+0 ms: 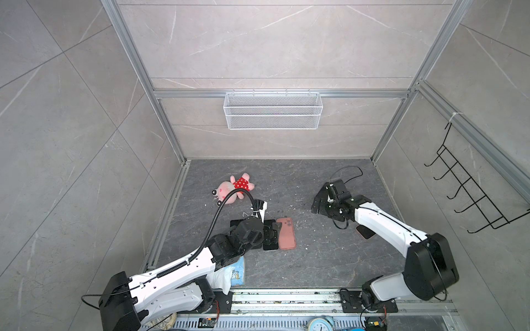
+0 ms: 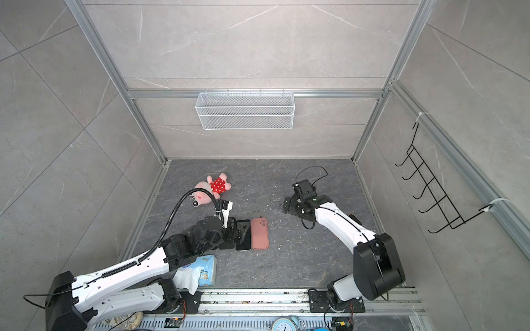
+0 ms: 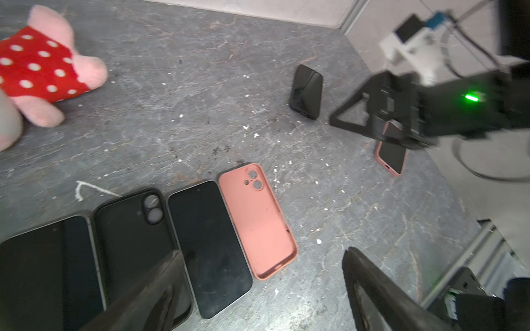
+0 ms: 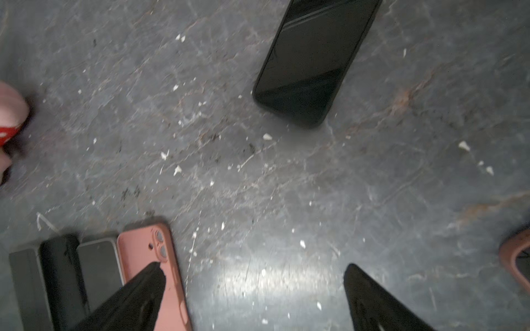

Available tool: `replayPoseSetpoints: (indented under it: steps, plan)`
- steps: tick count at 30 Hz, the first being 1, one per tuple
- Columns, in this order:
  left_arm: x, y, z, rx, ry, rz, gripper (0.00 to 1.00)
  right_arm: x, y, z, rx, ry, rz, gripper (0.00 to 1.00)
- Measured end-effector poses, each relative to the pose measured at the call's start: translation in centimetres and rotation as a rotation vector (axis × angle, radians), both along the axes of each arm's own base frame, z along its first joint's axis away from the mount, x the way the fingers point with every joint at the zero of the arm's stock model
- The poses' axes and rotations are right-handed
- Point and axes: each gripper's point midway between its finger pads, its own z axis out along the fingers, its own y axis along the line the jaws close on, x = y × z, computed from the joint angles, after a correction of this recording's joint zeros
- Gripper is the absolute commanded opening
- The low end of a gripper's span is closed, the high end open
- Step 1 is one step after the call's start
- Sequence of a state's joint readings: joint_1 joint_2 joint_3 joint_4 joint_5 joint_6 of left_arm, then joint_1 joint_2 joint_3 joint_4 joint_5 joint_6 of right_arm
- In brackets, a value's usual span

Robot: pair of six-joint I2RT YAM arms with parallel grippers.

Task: Take the phone out of the phone case
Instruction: Move the phone to the top-right of the table.

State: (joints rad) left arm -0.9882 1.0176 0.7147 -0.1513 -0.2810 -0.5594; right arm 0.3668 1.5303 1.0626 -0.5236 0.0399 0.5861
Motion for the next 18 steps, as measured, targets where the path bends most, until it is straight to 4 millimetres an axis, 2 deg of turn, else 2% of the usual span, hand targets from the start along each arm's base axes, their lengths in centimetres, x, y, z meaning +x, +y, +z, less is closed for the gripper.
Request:
replayPoseSetpoints:
  steps: [8,13,18]
  plan:
    - [-0.5,0.1,0.1,-0.005,-0.008,-0.030,0.90,6.1,-2.2,-2.9,-0.023,0.060,-0.097,0.99]
    - [-0.8,0.7,1.4,-0.017,-0.045,-0.037,0.90,8.3,-2.9,-3.8,-0.018,0.070,-0.124,0.99]
    - [-1.0,1.6,1.5,0.011,-0.060,-0.028,0.90,9.7,-3.5,-4.9,-0.015,0.089,-0.144,0.99]
